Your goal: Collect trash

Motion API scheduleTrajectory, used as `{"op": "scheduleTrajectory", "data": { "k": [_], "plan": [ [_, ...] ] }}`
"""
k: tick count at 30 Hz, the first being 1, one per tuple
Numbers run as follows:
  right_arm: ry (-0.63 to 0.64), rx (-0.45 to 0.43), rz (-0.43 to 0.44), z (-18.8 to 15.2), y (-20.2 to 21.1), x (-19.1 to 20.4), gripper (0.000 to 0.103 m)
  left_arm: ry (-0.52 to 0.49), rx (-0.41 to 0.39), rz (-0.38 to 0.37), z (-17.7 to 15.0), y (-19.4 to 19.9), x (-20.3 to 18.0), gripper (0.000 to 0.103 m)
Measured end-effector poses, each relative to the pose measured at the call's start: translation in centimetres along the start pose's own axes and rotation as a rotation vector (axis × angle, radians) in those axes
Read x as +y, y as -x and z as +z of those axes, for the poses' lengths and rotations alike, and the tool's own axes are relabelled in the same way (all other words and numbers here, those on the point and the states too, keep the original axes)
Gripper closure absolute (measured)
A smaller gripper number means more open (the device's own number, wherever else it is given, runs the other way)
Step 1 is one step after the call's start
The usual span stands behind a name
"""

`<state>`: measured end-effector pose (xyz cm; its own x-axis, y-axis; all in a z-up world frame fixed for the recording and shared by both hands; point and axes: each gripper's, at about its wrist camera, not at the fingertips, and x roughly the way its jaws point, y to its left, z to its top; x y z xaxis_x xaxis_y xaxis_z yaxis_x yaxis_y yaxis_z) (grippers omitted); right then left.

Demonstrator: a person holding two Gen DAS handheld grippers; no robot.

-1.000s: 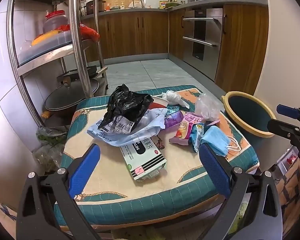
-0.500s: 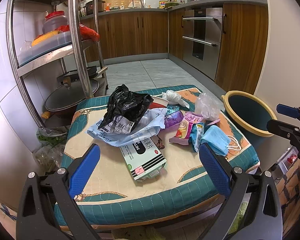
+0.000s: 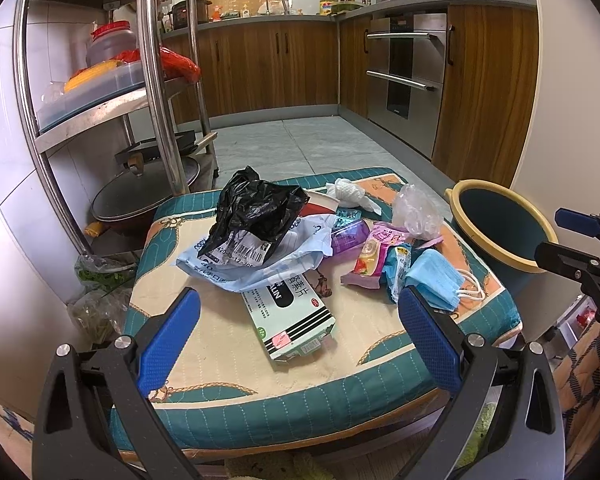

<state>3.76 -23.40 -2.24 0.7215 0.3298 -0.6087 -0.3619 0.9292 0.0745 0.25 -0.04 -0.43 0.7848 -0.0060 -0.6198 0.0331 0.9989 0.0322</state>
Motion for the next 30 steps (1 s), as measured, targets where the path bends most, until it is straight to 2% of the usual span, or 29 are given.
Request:
{"op": "scheduleTrajectory", "data": {
  "k": [21, 30],
  "plan": [
    [-0.010, 0.026, -0.008, -0.1, -0.4, -0.2, 0.005, -0.002, 0.015, 0.011, 0.0, -0.4, -0.1, 0.005],
    [-0.058, 0.066, 0.016, 0.8, -1.7, -1.2, 0.005, 0.063, 0.057, 0.001, 1.9, -2.0, 1.8, 0.005]
  ]
}}
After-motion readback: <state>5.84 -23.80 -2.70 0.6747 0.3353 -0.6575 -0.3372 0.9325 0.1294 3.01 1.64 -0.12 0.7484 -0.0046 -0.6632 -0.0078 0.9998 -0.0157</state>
